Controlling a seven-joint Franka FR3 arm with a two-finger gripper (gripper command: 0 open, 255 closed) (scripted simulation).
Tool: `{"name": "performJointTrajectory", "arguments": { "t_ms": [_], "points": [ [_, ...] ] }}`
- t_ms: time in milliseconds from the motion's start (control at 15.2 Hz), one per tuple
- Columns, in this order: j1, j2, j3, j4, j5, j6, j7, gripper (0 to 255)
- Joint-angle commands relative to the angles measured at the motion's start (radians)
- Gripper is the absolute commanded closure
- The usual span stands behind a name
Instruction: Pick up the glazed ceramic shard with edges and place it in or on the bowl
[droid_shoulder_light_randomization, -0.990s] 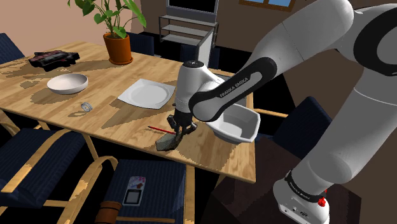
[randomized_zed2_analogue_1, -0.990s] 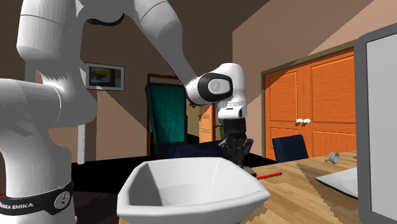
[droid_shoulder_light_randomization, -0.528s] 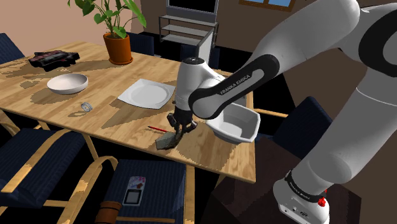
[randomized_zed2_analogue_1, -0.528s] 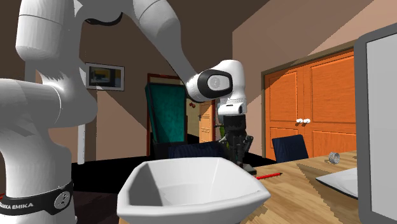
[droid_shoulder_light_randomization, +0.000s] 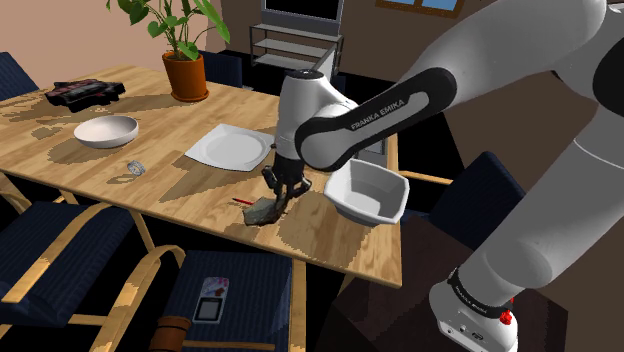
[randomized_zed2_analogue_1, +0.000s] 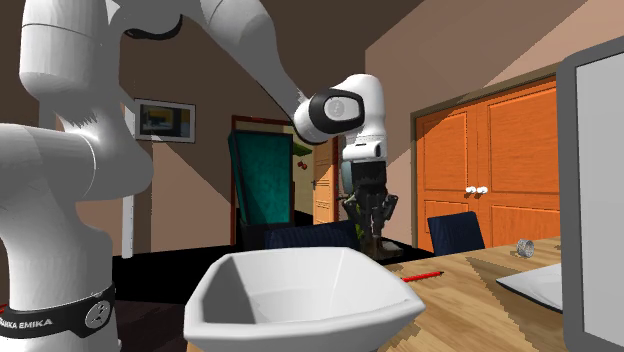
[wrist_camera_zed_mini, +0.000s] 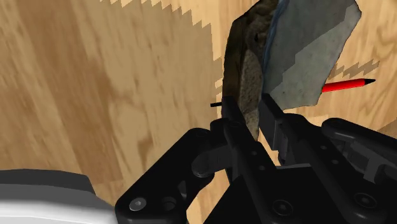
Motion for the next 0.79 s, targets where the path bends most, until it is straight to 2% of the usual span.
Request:
{"name": "performJointTrajectory", "arguments": {
  "t_ms": [0, 726],
  "points": [
    [-0.002, -0.021, 0.0, 0.009, 0.016, -0.028, -0.012, 255],
    [-0.005, -0.108, -0.008, 0.083, 0.068, -0.177, -0.047, 255]
  ]
}}
